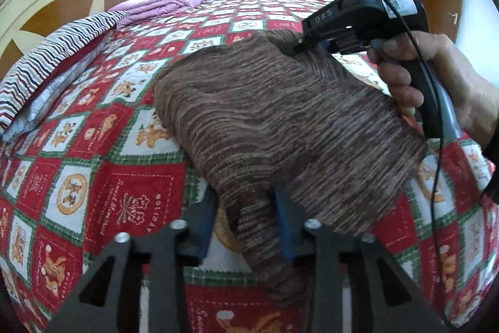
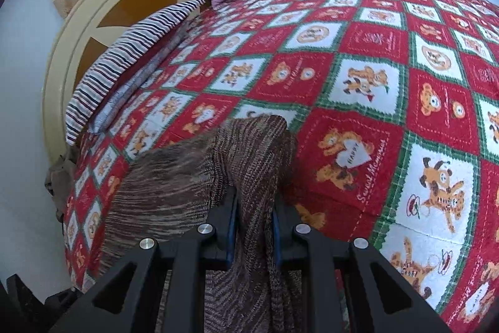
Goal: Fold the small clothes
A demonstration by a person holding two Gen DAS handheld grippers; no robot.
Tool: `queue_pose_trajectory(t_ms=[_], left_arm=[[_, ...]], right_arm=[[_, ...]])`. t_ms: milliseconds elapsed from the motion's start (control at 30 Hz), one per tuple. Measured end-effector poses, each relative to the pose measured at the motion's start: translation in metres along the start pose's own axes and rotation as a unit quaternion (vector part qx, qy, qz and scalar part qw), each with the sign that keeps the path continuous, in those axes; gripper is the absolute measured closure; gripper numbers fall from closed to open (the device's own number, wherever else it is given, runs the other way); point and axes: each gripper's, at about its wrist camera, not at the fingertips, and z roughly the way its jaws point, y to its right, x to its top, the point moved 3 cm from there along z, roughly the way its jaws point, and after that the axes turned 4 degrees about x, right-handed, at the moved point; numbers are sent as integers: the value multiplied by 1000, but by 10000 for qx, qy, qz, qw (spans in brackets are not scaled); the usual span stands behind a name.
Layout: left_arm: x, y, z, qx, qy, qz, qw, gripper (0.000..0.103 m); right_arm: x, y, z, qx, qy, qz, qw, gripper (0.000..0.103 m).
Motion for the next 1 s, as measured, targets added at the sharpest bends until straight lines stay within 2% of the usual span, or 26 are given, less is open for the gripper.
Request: queue_pose_trajectory(t_ms=[100,333,400,467,533,633,733,800,900,1000], left_arm=[[-1,-2,3,114,78,-29,9999,46],[-2,-9,7,154,130,-197,9996,28],[-1,-10,8,157,99,-219,9996,25],[0,-12,6,193,70,-187,9996,24],[2,-14,3,222,58,-144,9996,21],[7,-21,-5,330,155,-166,9992,19],[14,-29,-14,416,327,-181,9984,17],[26,-39,-19,700,569,-172,9958,0],[43,-55,-7,1156,791,-143,9900,0],[55,-65,23,1557,766,17,9848,0]], right_arm=[[-4,9,6,53,-35,125,9999,84],[-10,16,8,126,5,227,9997,82],[-10,17,4,137,25,289,9995,76],[-12,15,-8,20,120,332,9994,56],[-15,13,-23,137,259,389,9988,49],[-24,7,-52,75,467,240,9986,49],[-43,0,-76,197,513,110,9984,49],[-58,-5,-86,205,494,-12,9986,49],[-81,-10,-91,222,351,-105,9991,46],[-102,-12,-86,164,146,-159,9996,46]])
